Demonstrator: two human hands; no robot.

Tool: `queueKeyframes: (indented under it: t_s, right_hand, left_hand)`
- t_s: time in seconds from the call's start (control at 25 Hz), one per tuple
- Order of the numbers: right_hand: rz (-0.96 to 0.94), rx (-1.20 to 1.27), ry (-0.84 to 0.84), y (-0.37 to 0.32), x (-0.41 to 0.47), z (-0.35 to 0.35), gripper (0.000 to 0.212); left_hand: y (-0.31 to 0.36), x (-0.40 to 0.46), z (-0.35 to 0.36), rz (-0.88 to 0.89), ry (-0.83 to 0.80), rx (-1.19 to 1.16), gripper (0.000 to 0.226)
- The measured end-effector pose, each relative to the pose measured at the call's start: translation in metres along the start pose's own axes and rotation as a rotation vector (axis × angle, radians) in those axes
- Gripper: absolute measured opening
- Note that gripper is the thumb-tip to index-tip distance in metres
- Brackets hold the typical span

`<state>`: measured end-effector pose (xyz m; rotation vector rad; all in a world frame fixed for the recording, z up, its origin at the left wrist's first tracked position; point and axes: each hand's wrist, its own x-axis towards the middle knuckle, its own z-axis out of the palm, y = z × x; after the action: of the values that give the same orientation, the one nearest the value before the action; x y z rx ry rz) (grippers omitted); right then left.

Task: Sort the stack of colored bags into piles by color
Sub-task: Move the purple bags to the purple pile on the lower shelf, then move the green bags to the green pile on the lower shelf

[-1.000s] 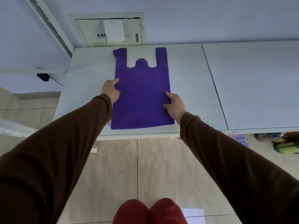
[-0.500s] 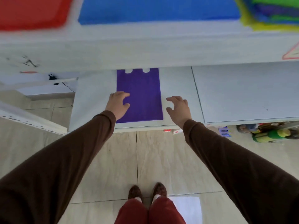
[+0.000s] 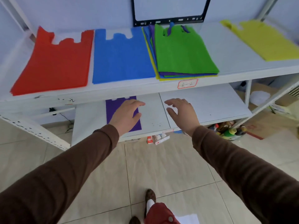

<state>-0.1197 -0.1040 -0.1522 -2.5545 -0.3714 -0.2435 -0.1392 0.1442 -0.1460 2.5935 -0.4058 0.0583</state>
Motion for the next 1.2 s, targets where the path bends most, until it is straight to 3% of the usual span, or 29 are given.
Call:
queueKeyframes:
  t_s: [0.2,0.4,0.72,0.96,1.2]
  right_hand:
    - [0.013,0.083,0.170,0.017,0.024,-0.088,0.023]
    - [0.090,0.096,0.216,0.081,0.095,-0.136,0.028]
    - [0.252,-0.034,-0.079,0.164,0.207,-0.136,0.057]
    - [0.308,-0.068,-0.203,0.175,0.235,-0.122,0.080]
    - [0.346,-0.026,-0.242,0.176,0.240,-0.122,0.089]
  left_hand:
    - [0.064,0.055,-0.043,0.112,0.123,0.007,0.037]
    - [0.077,0.160,-0.056,0.021,0.159,0.009,0.040]
    - [0.047,0.311,-0.050,-0.349,0.101,0.059,0.050]
    - [0.026,0.355,-0.034,-0.419,-0.023,0.154,0.059]
    - [0.016,0.371,-0.030,-0.491,-0.087,0.163,0.078]
